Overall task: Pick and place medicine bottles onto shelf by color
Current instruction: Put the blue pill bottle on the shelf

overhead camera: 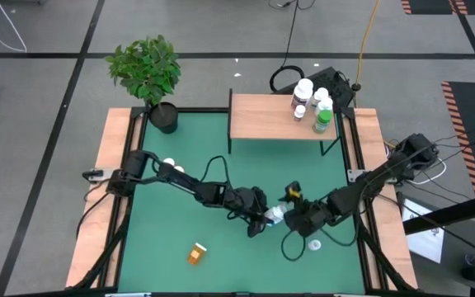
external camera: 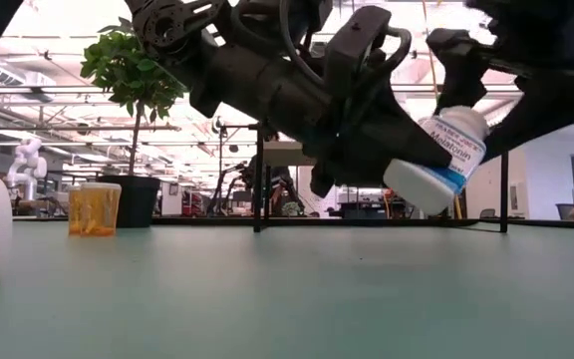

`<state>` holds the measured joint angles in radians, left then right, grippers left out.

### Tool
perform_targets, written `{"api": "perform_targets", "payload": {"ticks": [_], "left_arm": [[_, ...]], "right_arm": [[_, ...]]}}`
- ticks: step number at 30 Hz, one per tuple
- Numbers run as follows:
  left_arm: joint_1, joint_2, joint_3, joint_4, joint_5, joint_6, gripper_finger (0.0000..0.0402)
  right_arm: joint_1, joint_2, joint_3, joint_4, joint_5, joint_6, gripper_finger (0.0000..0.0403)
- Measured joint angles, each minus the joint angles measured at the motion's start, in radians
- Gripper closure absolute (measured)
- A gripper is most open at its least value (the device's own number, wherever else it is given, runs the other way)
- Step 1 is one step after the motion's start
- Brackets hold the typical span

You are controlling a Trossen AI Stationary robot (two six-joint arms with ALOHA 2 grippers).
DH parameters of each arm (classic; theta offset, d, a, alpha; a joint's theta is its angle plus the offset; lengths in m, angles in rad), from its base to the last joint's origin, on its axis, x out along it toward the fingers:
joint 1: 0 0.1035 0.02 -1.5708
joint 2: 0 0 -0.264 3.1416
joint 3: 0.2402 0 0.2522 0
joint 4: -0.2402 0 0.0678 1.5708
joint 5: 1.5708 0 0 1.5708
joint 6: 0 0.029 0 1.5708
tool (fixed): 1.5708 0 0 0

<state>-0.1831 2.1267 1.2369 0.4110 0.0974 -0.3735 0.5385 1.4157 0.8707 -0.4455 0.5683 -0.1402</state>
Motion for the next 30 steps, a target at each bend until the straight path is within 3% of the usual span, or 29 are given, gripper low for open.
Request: {"api": "perform_targets", "payload": {"ticks": [4, 10, 14, 20, 30], "left_arm": [[-0.001, -0.039, 0.002, -0.048, -0.055, 0.093, 0.0262], [-0.024, -0.085, -0.002, -0.093, -0.156, 0.281, 0.0259], [-0.037, -0.085, 0.001, -0.062, -0.197, 0.357, 0.0258], [-0.042, -0.085, -0.001, -0.029, -0.257, 0.422, 0.0257], [-0.015, -0.084, -0.001, 0.01, -0.274, 0.448, 0.0257]], "right_arm": [[-0.037, -0.117, -0.002, -0.051, -0.1, 0.173, 0.0121], [-0.09, -0.313, -0.126, 0.235, -0.34, 0.254, 0.0112], [-0.107, -0.388, -0.247, 0.44, -0.353, 0.295, 0.0117], [-0.107, -0.39, -0.38, 0.679, -0.357, 0.317, 0.012], [-0.116, -0.359, -0.412, 0.743, -0.276, 0.257, 0.0131]]}}
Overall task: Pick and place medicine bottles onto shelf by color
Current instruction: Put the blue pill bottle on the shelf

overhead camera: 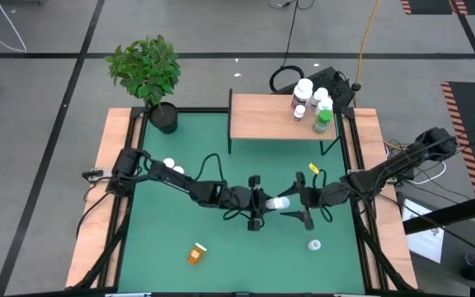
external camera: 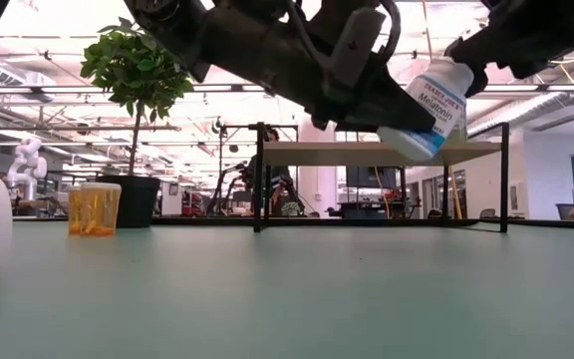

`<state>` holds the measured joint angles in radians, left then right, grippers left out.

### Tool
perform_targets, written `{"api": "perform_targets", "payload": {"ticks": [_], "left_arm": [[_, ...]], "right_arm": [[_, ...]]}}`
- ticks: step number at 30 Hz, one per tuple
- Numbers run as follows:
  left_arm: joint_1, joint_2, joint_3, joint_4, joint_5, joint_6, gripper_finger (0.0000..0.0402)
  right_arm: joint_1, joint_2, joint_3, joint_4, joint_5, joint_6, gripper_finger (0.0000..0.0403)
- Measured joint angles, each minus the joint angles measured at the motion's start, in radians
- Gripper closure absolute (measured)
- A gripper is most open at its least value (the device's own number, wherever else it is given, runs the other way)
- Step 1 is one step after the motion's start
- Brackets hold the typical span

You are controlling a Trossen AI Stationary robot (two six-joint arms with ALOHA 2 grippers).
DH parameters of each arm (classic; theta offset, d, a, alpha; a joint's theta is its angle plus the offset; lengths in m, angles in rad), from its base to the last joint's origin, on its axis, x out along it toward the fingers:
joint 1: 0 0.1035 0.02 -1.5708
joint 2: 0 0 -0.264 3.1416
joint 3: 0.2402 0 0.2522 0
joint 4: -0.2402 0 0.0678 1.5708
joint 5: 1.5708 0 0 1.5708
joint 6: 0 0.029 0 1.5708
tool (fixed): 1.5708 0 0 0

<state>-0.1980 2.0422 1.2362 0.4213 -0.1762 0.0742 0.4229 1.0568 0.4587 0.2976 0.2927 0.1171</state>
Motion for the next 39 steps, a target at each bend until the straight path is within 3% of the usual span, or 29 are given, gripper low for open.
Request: {"api": "perform_targets", "payload": {"ticks": [9, 15, 19, 26, 30, 34, 39], "left_arm": [[0.019, 0.0, 0.0, -0.003, 0.001, -0.041, 0.0256], [0.019, 0.0, 0.001, -0.022, 0.0, -0.052, 0.0251], [0.02, -0.003, 0.005, -0.049, -0.007, -0.107, 0.0208], [0.018, -0.002, 0.0, -0.106, 0.003, -0.185, 0.0093], [0.02, -0.002, 0.0, -0.115, 0.002, -0.197, 0.0048], [0.02, -0.002, 0.0, -0.116, 0.002, -0.199, 0.0034], [0.02, -0.002, 0.0, -0.118, 0.002, -0.189, 0.0041]], "right_arm": [[-0.059, -0.003, 0.0, -0.052, -0.008, 0.007, 0.0242], [-0.077, -0.003, 0.036, -0.166, -0.022, 0.003, 0.0244], [-0.084, 0.001, 0.176, -0.402, -0.037, -0.01, 0.0242], [-0.148, 0.024, 0.501, -0.909, 0.024, -0.047, 0.0243], [-0.247, 0.031, 0.674, -1.094, 0.019, -0.137, 0.0241], [-0.418, 0.056, 0.839, -1.245, 0.006, -0.236, 0.0241], [-0.668, 0.138, 0.974, -1.333, -0.164, -0.374, 0.024]]}}
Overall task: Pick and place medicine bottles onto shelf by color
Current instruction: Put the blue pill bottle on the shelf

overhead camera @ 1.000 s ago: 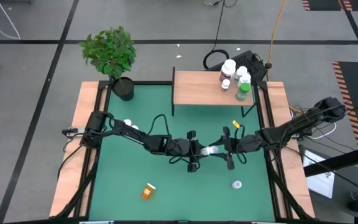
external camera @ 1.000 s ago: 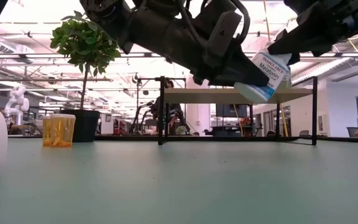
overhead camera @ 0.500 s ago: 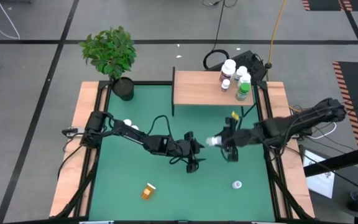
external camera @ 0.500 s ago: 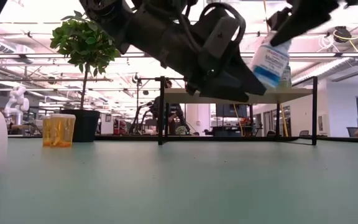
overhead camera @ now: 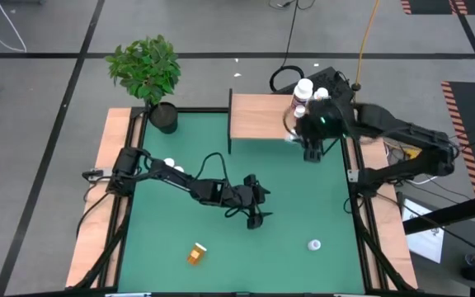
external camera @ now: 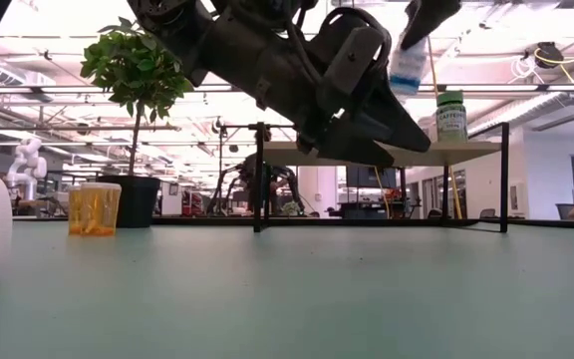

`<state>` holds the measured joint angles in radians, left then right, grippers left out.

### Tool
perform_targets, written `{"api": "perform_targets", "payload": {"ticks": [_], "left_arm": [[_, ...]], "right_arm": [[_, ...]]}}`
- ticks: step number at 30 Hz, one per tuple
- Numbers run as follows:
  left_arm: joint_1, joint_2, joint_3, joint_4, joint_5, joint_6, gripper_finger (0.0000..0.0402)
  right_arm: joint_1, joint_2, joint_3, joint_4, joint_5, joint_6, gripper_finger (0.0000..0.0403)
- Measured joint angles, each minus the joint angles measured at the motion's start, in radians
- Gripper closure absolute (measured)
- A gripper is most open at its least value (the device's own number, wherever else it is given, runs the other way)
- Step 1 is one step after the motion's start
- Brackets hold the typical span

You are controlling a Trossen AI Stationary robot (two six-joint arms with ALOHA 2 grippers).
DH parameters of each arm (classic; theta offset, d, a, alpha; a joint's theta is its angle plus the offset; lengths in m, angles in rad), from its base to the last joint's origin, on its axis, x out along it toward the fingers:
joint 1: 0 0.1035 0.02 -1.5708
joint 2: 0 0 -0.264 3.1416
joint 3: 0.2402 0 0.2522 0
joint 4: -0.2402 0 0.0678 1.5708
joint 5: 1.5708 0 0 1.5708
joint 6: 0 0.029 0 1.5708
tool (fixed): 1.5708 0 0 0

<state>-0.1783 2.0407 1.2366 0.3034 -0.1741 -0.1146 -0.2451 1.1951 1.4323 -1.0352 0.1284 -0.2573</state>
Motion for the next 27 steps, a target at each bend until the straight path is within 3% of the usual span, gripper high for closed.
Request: {"api": "perform_targets", "payload": {"ticks": [3, 11, 16, 27], "left_arm": [[0.0, 0.0, 0.0, -0.005, 0.0, -0.001, 0.0048], [-0.017, 0.0, 0.0, -0.071, 0.0, 0.0, 0.0054], [-0.021, 0.0, 0.0, -0.077, -0.001, 0.005, 0.0053], [-0.019, 0.0, 0.0, -0.084, -0.001, 0.015, 0.0052]], "right_arm": [[-0.107, 0.06, 0.031, -0.022, -0.102, -0.089, 0.0239], [-0.281, 0.156, 0.032, -0.079, -0.108, -0.287, 0.0237], [-0.343, 0.171, 0.032, -0.084, -0.183, -0.331, 0.0237], [-0.414, 0.173, 0.032, -0.083, -0.218, -0.357, 0.0236]]}}
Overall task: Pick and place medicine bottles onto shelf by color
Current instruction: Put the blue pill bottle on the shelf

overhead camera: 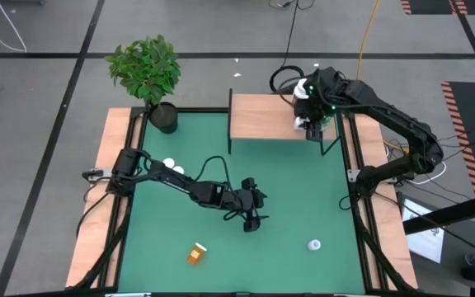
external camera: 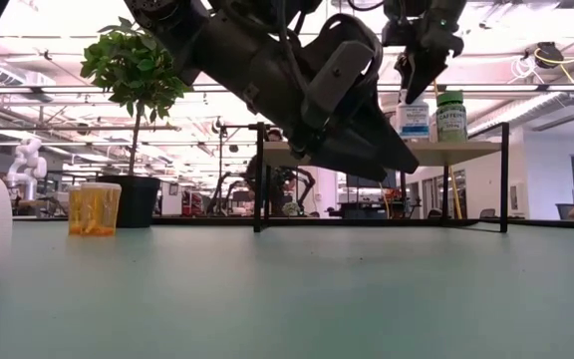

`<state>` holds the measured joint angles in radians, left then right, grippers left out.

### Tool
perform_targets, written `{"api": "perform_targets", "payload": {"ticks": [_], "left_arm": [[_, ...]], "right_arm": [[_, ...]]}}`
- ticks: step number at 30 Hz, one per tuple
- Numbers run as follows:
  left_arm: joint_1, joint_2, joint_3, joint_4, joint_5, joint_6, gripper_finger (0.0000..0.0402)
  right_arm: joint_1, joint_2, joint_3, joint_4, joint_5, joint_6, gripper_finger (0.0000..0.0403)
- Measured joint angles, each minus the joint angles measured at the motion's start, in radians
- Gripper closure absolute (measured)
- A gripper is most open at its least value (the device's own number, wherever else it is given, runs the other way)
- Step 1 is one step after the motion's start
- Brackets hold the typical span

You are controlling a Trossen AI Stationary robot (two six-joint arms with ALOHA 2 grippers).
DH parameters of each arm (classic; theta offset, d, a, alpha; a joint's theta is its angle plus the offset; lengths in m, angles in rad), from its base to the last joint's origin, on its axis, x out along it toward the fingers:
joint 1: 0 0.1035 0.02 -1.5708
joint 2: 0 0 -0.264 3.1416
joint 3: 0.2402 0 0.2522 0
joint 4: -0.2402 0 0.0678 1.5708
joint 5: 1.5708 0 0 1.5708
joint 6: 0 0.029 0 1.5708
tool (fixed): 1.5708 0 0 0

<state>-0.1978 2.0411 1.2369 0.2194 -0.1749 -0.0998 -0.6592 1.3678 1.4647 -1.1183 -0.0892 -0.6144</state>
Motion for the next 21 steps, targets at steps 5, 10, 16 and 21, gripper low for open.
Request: {"api": "perform_targets", "payload": {"ticks": [5, 10, 16, 21], "left_arm": [[0.0, 0.0, 0.0, -0.001, 0.0, 0.0, 0.0052], [0.0, 0.0, 0.0, -0.008, 0.0, 0.0, 0.0052], [0.0, 0.0, 0.0, -0.015, 0.0, 0.0, 0.0052], [0.0, 0.0, 0.0, -0.016, 0.0, 0.011, 0.0052]], "right_arm": [[-0.021, 0.004, 0.0, 0.002, -0.072, 0.0, 0.0236], [-0.036, 0.019, 0.0, -0.008, -0.073, -0.011, 0.0236], [-0.04, 0.019, 0.0, -0.009, -0.073, -0.025, 0.0208], [-0.04, 0.019, 0.0, -0.005, -0.073, -0.024, 0.0177]]}}
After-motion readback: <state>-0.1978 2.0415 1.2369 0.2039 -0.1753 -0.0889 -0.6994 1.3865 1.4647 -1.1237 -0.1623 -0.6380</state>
